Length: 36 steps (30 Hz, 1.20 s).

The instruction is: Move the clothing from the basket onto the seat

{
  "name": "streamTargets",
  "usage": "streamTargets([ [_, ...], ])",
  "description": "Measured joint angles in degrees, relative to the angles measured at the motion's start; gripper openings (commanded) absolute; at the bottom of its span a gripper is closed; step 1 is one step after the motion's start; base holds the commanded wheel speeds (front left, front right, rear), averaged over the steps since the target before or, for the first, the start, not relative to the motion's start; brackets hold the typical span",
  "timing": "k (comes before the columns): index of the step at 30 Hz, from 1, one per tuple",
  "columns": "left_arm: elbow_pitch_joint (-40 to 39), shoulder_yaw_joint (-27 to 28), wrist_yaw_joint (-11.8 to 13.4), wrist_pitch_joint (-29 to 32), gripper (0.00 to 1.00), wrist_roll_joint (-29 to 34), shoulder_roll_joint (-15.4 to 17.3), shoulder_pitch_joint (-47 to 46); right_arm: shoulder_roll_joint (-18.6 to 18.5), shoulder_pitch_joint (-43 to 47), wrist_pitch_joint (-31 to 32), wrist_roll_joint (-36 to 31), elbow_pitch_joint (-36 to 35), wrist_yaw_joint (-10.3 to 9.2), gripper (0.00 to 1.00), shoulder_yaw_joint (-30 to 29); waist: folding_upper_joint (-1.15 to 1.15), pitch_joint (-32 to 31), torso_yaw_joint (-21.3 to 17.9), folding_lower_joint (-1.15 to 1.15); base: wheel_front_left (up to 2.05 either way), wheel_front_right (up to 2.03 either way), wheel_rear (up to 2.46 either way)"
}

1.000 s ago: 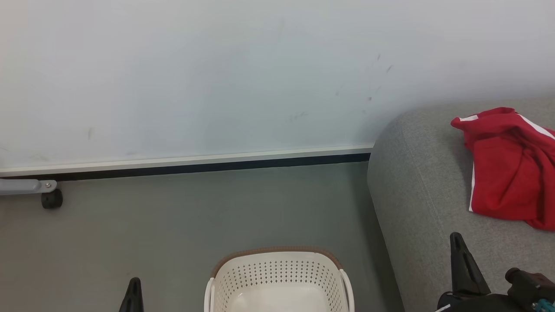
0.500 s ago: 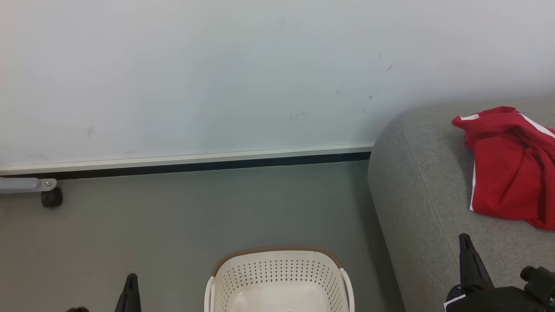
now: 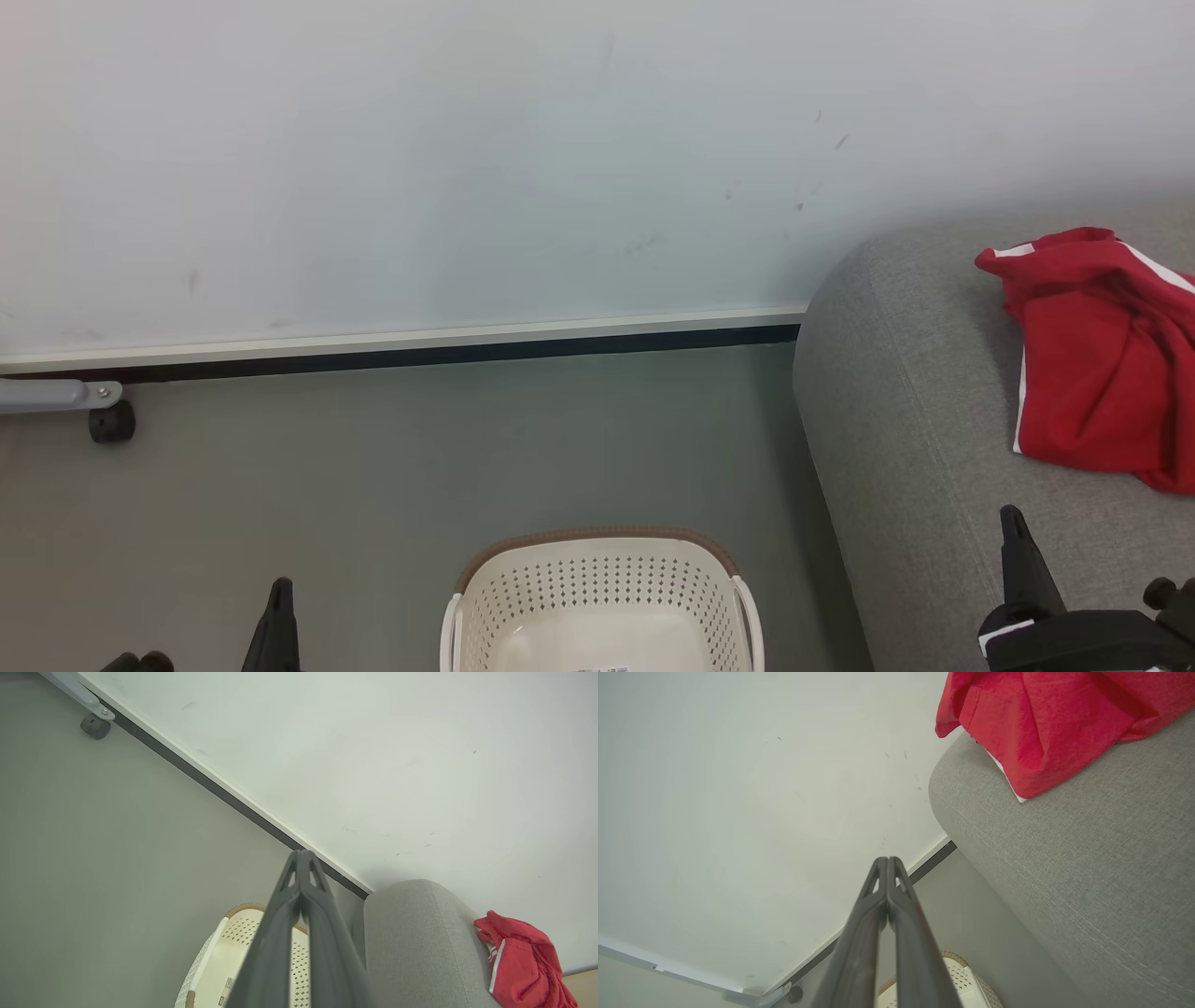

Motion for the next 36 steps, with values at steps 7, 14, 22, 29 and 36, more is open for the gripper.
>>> streamTargets([
  [7,0.92,1.10,-0.99,1.60,0.00,-6.14,-0.40,-1.12,0.60,-0.25,1.57,5.72,1.05,0.86,0.00,-1.58,0.00,0.14,0.04,0.00,0.00,0.00,0.00],
  [14,1.71,2.02,-2.07,3.20,0.00,-10.83,-0.74,-2.24,0.97,-1.29,3.04,11.13,2.02,1.75,0.00,-3.03,0.00,0.27,0.07,0.00,0.00,0.00,0.00],
  [22,2.53,3.15,-3.11,4.70,0.00,-16.96,-1.20,-3.43,1.68,-1.57,4.60,16.95,3.12,2.67,0.00,-4.61,0.00,0.41,0.11,0.00,0.00,0.00,0.00],
  [29,3.36,3.88,-4.07,6.06,0.00,-21.02,-1.55,-4.52,1.99,-2.43,5.65,21.54,3.97,3.60,0.00,-5.81,0.00,0.52,0.13,0.00,0.00,0.00,0.00],
  [36,4.08,4.89,-5.05,7.43,0.00,-26.28,-2.00,-5.58,2.54,-2.61,7.15,26.57,4.98,4.37,0.00,-7.17,0.00,0.65,0.16,0.00,0.00,0.00,0.00],
])
